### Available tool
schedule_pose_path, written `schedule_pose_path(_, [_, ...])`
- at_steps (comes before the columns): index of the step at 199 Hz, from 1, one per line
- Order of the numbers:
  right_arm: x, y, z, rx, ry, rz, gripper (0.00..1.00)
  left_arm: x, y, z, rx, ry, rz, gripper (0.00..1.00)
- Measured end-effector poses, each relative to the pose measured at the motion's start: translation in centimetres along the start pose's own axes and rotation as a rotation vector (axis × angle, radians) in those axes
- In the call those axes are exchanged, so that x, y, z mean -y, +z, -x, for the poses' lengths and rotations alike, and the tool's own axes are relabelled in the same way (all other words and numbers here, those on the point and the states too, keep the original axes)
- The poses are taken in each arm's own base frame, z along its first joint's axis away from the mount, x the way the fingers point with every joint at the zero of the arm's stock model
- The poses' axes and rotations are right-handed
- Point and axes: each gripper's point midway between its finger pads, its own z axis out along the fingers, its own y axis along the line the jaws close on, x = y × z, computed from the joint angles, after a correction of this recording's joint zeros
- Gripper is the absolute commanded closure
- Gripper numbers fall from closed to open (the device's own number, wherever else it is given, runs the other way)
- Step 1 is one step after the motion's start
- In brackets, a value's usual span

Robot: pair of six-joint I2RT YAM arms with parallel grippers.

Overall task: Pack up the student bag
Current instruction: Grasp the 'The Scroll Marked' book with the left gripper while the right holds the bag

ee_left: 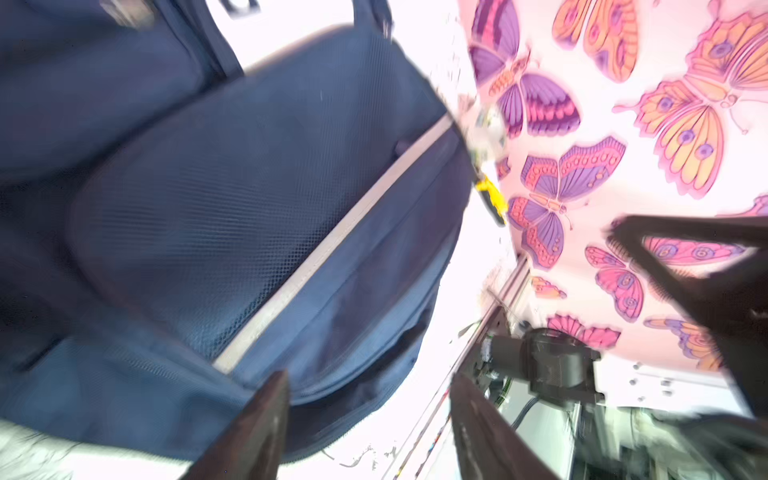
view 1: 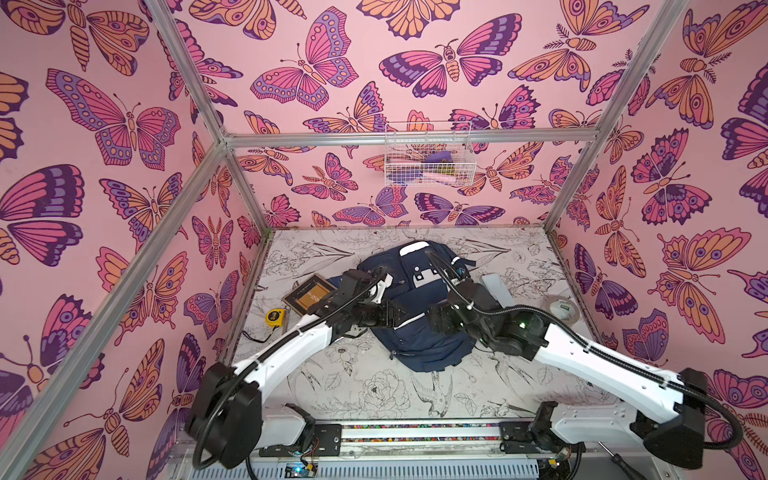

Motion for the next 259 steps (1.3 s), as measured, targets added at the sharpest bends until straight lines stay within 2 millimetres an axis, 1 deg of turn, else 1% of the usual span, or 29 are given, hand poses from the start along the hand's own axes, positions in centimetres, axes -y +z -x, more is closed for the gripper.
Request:
schedule_pose_path(12, [-1.3, 1.1, 0.9, -0.029, 0.0, 0.042, 0.17, -0.2, -2.0, 1.2, 0.074, -0.003, 0.038, 0.28])
schedule_pose_path(21, [-2.4, 2.0, 1.7, -0.052, -0.005, 0.072, 0.2, -0.9, -3.3, 1.9, 0.124, -0.022, 0.081, 0.26])
schedule_pose_path(27, [-3.4, 2.7, 2.2, -0.069, -0.011, 0.097, 0.22, -1.7, -4.3, 2.4, 0.157, -0.047, 0.116, 0.26])
schedule_pose_path(40, [-5.7, 4.5, 3.0, -0.105, -0.032, 0.154, 0.25, -4.3, -6.1, 3.1, 0.22, -0.126, 0.196, 0.26])
schedule_pose_path(51, [-7.5, 6.4, 3.2, -0.141, -0.051, 0.199, 0.27, -7.3, -7.5, 3.0, 0.262, -0.22, 0.261, 0.27])
schedule_pose_path(60, [-8.9, 8.1, 3.0, -0.178, -0.064, 0.236, 0.28, -9.9, -8.2, 2.4, 0.278, -0.312, 0.303, 0.27])
schedule_pose_path(70, [-10.1, 9.9, 2.5, -0.218, -0.078, 0.269, 0.31, -12.9, -8.9, 1.3, 0.287, -0.423, 0.348, 0.26])
schedule_pose_path(84, [-11.8, 12.6, 1.5, -0.283, -0.091, 0.318, 0.34, -16.1, -9.4, -0.5, 0.293, -0.566, 0.38, 0.26])
schedule_pose_path(105, [-13.7, 16.0, 0.4, -0.351, -0.098, 0.381, 0.39, -19.6, -10.2, -2.3, 0.305, -0.742, 0.402, 0.26])
schedule_pose_path(125, [-15.0, 18.3, -0.7, -0.404, -0.095, 0.429, 0.4, -21.9, -10.8, -2.6, 0.327, -0.833, 0.427, 0.22])
schedule_pose_path(135, [-15.3, 18.8, -1.4, -0.43, -0.092, 0.444, 0.4, -22.8, -10.9, -2.3, 0.342, -0.854, 0.432, 0.2])
schedule_pose_path(147, [-15.3, 18.9, -2.1, -0.456, -0.088, 0.456, 0.4, -24.0, -10.9, -2.0, 0.359, -0.878, 0.435, 0.17])
schedule_pose_path(158, [-15.5, 18.8, -2.4, -0.468, -0.086, 0.468, 0.4, -25.3, -10.8, -1.6, 0.373, -0.895, 0.434, 0.11])
schedule_pose_path(173, [-15.7, 18.6, -2.4, -0.469, -0.084, 0.487, 0.4, -26.9, -10.5, -1.4, 0.394, -0.926, 0.435, 0.08])
schedule_pose_path(184, [-15.8, 18.6, -2.7, -0.476, -0.081, 0.496, 0.4, -27.7, -10.3, -1.4, 0.414, -0.939, 0.43, 0.1])
schedule_pose_path(204, [-15.9, 18.6, -3.2, -0.494, -0.071, 0.512, 0.41, -28.2, -10.1, -1.1, 0.469, -0.946, 0.413, 0.19])
schedule_pose_path(227, [-16.2, 18.6, -3.3, -0.498, -0.054, 0.532, 0.42, -29.0, -10.2, -0.8, 0.539, -0.958, 0.408, 0.23])
schedule_pose_path(246, [-16.2, 18.9, -4.0, -0.508, -0.042, 0.54, 0.42, -29.8, -10.1, -0.3, 0.575, -0.968, 0.404, 0.24])
schedule_pose_path(259, [-15.9, 19.1, -4.9, -0.528, -0.027, 0.537, 0.43, -30.4, -10.0, 0.1, 0.595, -0.976, 0.398, 0.22])
